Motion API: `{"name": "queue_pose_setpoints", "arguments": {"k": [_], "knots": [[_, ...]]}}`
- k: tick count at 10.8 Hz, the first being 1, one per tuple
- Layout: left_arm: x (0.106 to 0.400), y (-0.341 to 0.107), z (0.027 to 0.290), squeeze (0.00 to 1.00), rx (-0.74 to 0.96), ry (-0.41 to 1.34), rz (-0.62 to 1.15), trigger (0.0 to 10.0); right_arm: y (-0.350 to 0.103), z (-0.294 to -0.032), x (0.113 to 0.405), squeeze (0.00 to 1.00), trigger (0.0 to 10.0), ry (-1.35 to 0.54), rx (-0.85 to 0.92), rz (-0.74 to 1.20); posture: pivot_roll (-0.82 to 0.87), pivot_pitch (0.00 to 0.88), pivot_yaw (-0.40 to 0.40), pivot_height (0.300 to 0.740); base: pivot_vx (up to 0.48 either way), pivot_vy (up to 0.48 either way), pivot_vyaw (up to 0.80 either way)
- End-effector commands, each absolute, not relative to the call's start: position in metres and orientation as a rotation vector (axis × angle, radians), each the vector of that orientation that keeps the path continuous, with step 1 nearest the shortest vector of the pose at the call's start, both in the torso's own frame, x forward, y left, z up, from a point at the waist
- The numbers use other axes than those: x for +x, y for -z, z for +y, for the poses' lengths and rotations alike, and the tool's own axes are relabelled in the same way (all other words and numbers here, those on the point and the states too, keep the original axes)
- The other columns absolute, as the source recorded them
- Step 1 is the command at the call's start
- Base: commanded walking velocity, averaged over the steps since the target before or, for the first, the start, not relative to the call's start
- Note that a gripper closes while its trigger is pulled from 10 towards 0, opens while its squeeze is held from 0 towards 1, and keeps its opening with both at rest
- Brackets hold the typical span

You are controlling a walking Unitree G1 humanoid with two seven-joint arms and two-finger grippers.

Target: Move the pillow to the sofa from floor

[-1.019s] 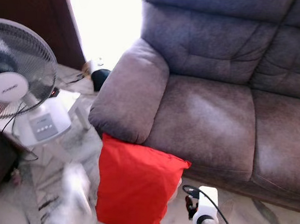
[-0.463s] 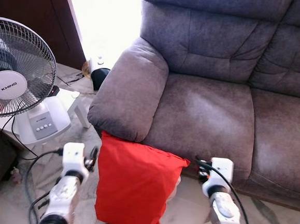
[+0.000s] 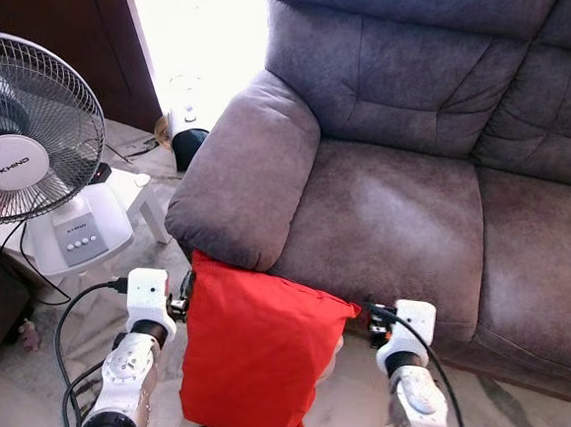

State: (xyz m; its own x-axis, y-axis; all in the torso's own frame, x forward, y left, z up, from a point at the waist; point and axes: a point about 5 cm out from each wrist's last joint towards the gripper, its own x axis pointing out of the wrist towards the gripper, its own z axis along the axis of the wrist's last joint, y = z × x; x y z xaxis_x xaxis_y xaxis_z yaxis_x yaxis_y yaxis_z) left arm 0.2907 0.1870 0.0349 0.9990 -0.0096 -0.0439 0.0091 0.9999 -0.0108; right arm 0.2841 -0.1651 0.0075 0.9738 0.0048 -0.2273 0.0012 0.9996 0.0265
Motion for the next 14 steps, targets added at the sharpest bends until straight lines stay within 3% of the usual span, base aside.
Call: {"name": "queue_pose_setpoints", "arguments": {"k": [1, 9, 14], "knots": [[0.285, -0.029, 0.188, 0.00, -0.020, -0.001, 0.064, 10.0, -0.004, -0.164, 0.280, 0.00, 10.0, -0.004, 0.031, 0.246, 0.12, 0.160, 0.009, 0.740, 0.000, 0.000, 0.00], [0.294, -0.041, 0.193, 0.00, -0.021, -0.009, 0.027, 10.0, -0.007, -0.170, 0.286, 0.00, 10.0, -0.009, 0.024, 0.260, 0.12, 0.182, 0.006, 0.740, 0.000, 0.000, 0.00], [0.294, -0.040, 0.190, 0.00, -0.026, -0.004, 0.034, 10.0, -0.007, -0.167, 0.288, 0.00, 10.0, -0.024, 0.024, 0.269, 0.12, 0.186, 0.004, 0.676, 0.000, 0.000, 0.00]]}}
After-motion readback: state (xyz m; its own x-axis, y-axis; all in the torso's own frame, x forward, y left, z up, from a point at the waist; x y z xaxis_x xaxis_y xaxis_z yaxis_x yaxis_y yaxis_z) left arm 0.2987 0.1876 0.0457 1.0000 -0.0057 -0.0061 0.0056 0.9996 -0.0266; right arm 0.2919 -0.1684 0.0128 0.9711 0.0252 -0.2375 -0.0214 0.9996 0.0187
